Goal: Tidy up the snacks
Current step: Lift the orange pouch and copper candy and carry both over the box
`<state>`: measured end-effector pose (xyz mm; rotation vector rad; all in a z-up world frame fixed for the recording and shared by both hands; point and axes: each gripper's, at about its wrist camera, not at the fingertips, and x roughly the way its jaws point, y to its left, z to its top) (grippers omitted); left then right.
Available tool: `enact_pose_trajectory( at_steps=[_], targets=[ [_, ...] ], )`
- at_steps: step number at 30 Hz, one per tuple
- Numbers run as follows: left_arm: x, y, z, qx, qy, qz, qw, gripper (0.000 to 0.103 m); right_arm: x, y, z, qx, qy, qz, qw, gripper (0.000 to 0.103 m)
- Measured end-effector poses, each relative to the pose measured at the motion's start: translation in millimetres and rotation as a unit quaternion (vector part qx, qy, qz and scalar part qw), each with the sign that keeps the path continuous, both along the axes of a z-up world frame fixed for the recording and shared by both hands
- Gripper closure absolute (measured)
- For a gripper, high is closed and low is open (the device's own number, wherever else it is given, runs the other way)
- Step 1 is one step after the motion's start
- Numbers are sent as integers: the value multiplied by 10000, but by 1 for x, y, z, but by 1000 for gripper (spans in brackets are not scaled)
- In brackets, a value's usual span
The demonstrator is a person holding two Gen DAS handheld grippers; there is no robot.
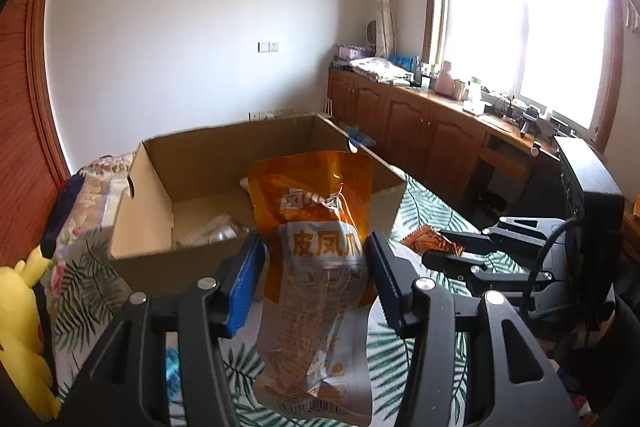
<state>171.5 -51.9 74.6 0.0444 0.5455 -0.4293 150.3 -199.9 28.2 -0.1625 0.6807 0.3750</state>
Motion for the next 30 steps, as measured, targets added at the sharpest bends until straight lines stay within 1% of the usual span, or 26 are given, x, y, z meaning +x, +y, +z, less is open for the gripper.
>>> enact_pose_trajectory(
  at_steps=[7,11,15,19,23,30],
  targets=[
    [21,10,28,10,-301,57,9995,51,16,11,24,-15,-241,110,9996,80],
    [35,17,39,-42,-386,111,9992,51,29,19,36,-9,-371,157,9992,80],
    [53,27,46,6,-453,230,9987,51,44,25,46,3,-486,204,9986,80],
    [70,36,52,22,-495,319,9983,51,58,32,50,-22,-554,241,9982,80],
    [82,40,58,120,-547,378,9977,51,70,40,50,-180,-650,304,9973,80],
    [106,43,58,207,-578,474,9970,51,95,45,41,-212,-610,341,9973,80]
  ],
)
